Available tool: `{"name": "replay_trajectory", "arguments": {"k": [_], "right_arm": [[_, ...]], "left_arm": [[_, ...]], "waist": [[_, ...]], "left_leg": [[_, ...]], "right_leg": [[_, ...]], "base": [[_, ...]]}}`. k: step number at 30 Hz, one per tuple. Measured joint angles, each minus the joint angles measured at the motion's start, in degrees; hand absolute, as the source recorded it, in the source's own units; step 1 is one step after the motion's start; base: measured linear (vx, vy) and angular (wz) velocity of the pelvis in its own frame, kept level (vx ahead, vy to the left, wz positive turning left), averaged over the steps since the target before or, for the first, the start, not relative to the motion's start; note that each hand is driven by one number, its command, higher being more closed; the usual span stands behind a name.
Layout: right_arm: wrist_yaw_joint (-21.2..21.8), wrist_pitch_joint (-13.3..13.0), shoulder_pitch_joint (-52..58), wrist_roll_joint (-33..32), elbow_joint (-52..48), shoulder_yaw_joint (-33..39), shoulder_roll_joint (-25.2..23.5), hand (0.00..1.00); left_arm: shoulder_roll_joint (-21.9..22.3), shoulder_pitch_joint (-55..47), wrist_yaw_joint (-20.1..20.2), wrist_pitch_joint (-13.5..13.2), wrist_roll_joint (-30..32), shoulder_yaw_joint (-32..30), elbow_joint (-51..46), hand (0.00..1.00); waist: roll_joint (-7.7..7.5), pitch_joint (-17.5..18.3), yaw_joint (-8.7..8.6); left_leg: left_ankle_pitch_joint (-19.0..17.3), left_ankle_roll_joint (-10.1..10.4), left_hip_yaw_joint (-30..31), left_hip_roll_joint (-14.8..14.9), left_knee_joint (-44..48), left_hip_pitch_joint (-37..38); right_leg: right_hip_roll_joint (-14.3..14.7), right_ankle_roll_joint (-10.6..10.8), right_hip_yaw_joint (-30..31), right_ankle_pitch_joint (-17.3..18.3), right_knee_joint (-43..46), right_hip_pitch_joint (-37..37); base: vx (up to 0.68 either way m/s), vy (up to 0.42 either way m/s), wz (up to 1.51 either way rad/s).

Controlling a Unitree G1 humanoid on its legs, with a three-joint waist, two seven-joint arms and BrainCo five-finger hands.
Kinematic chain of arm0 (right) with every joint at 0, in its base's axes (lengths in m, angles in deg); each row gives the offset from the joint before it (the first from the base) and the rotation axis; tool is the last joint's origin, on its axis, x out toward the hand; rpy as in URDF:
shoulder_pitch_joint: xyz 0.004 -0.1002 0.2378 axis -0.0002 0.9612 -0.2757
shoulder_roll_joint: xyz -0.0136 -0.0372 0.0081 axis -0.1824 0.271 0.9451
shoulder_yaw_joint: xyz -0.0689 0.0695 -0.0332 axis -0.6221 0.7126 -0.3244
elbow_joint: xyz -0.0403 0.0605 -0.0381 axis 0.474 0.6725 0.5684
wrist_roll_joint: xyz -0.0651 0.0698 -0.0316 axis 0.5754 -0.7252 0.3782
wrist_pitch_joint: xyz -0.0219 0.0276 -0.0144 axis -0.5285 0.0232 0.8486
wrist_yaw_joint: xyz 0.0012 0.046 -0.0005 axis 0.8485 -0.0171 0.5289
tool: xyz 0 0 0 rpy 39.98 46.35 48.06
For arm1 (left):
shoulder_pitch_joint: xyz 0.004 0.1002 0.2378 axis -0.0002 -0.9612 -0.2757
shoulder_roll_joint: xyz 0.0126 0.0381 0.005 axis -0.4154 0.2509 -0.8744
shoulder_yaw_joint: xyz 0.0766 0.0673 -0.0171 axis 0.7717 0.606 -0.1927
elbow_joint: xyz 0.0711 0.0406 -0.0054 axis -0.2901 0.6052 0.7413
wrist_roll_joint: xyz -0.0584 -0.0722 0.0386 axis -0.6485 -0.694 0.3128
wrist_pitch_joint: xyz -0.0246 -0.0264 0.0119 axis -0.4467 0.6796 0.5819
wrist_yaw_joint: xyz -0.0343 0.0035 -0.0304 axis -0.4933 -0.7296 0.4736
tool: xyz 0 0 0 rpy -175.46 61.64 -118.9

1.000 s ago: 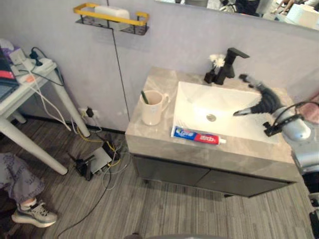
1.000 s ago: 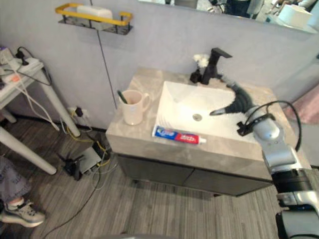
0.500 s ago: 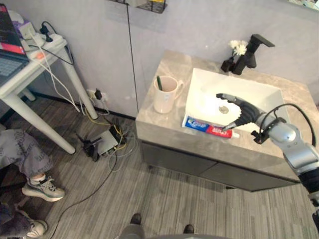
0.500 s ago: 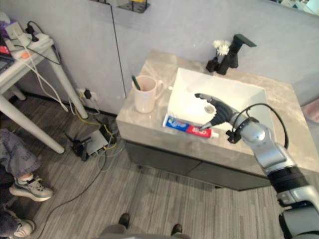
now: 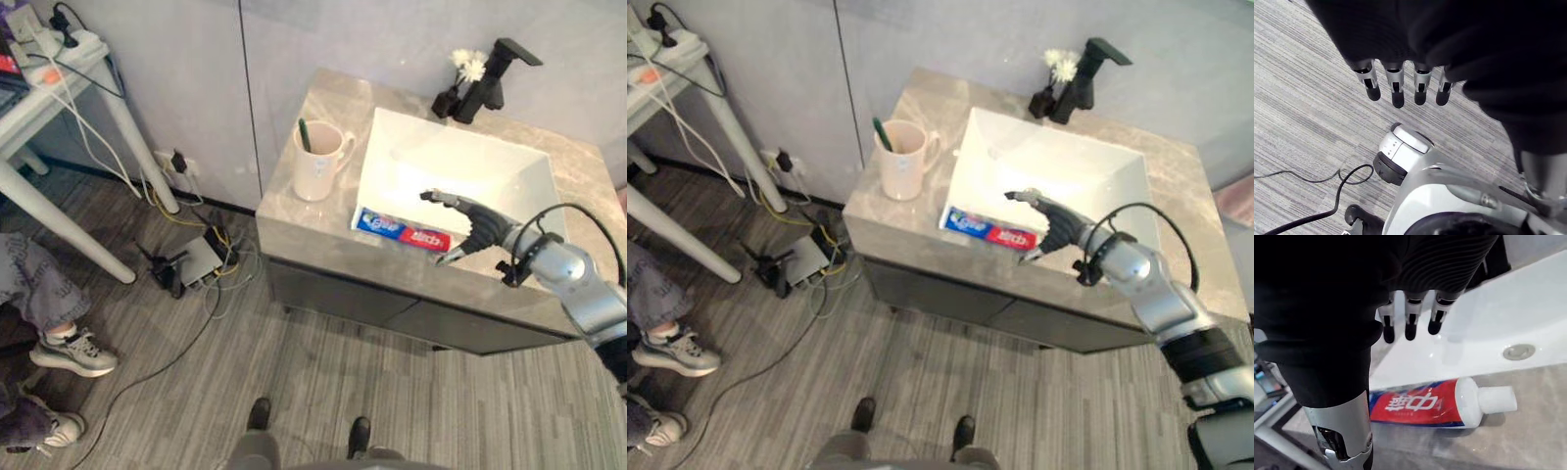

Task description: Organize washtable

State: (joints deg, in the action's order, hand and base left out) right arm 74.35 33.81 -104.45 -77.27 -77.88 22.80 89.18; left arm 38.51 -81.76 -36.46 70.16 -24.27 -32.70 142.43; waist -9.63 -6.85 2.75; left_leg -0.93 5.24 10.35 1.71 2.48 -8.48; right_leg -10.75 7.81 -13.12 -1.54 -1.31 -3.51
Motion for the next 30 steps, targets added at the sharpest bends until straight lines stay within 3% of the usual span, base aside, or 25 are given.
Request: {"name": "replay_trajectory", "arguments": {"k": [30], "right_arm": [[-1.6, 1.1, -3.8, 2.1, 7.2, 0.0, -0.2, 0.0]], "left_arm": [[-0.5, 0.1, -0.1, 0.0, -1.2, 1.1, -0.1, 0.0]], "waist": [[-0.52, -0.1, 1.21]], "left_leg": [[0.6, -0.2, -0.6, 0.1, -0.6, -1.4]], "right_leg": [[0.1, -0.5, 0.6, -0.8, -0.1, -2.1]], "base": [[-0.01, 0.0, -0.02]]}}
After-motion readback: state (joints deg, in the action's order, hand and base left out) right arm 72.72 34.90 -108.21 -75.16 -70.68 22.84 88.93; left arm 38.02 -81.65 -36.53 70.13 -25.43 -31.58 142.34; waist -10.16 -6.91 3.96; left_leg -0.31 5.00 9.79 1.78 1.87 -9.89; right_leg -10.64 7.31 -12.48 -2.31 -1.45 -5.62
